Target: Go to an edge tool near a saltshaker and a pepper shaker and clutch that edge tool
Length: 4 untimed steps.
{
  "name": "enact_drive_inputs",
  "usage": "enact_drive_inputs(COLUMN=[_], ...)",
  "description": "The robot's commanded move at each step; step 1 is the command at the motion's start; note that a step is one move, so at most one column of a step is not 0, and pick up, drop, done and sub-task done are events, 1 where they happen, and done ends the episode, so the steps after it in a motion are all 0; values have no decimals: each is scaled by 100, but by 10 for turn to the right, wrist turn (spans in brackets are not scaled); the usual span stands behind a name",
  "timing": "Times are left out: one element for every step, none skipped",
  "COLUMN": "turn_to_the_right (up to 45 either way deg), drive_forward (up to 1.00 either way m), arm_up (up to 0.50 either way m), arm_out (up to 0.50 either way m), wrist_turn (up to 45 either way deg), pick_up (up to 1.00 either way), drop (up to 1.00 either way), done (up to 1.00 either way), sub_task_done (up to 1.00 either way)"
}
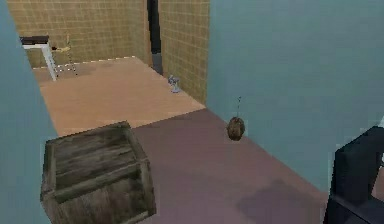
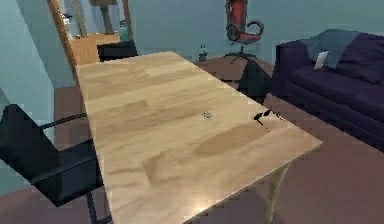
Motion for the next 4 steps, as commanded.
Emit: enact_drive_inputs(turn_to_the_right=[0, 60, 0, -270], drive_forward=[25, 0, 100, 0], arm_up=[0, 0, 0, 0], arm_out=[0, 0, 0, 0], wrist_turn=[0, 0, 0, 0], pick_up=[0, 0, 0, 0], drop=[0, 0, 0, 0], done=[0, 0, 0, 0], sub_task_done=[0, 0, 0, 0])
